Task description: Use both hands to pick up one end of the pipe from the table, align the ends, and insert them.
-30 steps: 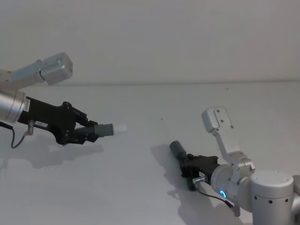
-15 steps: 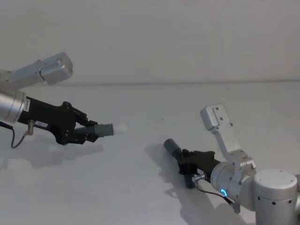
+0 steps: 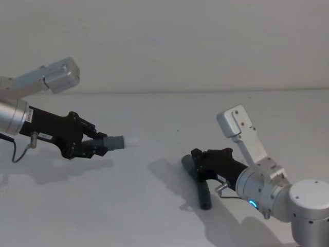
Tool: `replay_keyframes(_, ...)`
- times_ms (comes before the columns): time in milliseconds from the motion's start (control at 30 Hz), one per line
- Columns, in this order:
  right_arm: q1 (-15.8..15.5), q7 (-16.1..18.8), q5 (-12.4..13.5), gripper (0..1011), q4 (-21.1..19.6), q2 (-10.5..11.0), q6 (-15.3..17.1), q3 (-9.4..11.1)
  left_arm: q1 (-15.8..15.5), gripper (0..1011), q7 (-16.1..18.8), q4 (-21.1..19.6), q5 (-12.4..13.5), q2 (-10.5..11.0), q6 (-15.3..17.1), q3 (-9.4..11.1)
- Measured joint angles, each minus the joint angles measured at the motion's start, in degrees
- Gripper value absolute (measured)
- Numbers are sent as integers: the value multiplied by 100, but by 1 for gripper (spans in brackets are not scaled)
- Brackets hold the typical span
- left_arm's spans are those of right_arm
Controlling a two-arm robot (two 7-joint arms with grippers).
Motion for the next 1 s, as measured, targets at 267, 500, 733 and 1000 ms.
replay_keyframes(267,200,541,-133,0,94,410,-801,-149,0,325,0,0,0,0,0,0)
replay_keyframes(500,383,930,-204,0,197,702,-1436,-245,0,325,0,0,0,0,0,0)
replay_keyframes(733,609,1370,-222,0,342,1003,-2265,-301,0,325,0,0,0,0,0,0)
replay_keyframes(1000,736,1608,-57,170,433,1192,-2975,-177,0,325,0,0,0,0,0,0)
